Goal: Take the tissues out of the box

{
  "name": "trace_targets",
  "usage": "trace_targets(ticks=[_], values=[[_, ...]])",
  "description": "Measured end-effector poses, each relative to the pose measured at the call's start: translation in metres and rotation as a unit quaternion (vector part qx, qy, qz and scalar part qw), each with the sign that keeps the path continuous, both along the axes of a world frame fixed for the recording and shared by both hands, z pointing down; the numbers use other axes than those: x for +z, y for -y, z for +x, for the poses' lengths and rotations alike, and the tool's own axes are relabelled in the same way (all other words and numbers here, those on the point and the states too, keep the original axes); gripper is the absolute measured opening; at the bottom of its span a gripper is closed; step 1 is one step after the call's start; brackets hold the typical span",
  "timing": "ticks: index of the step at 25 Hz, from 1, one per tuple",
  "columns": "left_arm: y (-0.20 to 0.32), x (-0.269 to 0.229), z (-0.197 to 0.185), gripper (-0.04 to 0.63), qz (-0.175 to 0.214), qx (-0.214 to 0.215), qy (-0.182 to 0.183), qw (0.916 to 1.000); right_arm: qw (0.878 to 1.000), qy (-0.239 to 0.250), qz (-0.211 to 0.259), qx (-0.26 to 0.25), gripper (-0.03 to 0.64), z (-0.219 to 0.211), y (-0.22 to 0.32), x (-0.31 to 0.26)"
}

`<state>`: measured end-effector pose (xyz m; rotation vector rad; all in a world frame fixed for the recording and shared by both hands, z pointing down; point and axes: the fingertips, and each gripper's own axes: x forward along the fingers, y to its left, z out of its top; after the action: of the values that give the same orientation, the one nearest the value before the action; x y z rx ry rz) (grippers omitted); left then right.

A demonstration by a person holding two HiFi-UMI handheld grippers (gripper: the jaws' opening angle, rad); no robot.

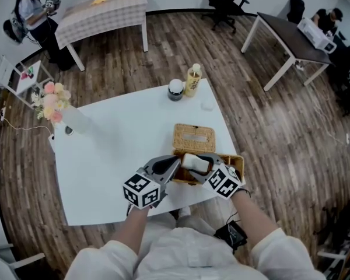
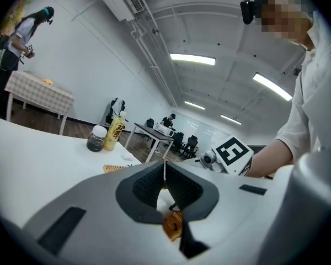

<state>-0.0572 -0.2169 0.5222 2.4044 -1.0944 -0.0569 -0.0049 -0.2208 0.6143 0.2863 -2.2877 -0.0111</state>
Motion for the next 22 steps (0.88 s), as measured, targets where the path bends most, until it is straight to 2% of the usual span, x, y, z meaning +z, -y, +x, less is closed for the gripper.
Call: trace_targets(ticks=[7,22], values=[[0.003,0.0,-0.002,0.003,-0.003,-0.001,-0.004,1.0,0.997,-0.053,0.023,-0.046,0.244,-0.002,0.001,0.009],[0.006,0.004,0.001,0.003,-0.006,0.003,-0.01,0.9999,0.994,-0.098,-0.001,-0.045,0.259,0.004,0.005,0.028]])
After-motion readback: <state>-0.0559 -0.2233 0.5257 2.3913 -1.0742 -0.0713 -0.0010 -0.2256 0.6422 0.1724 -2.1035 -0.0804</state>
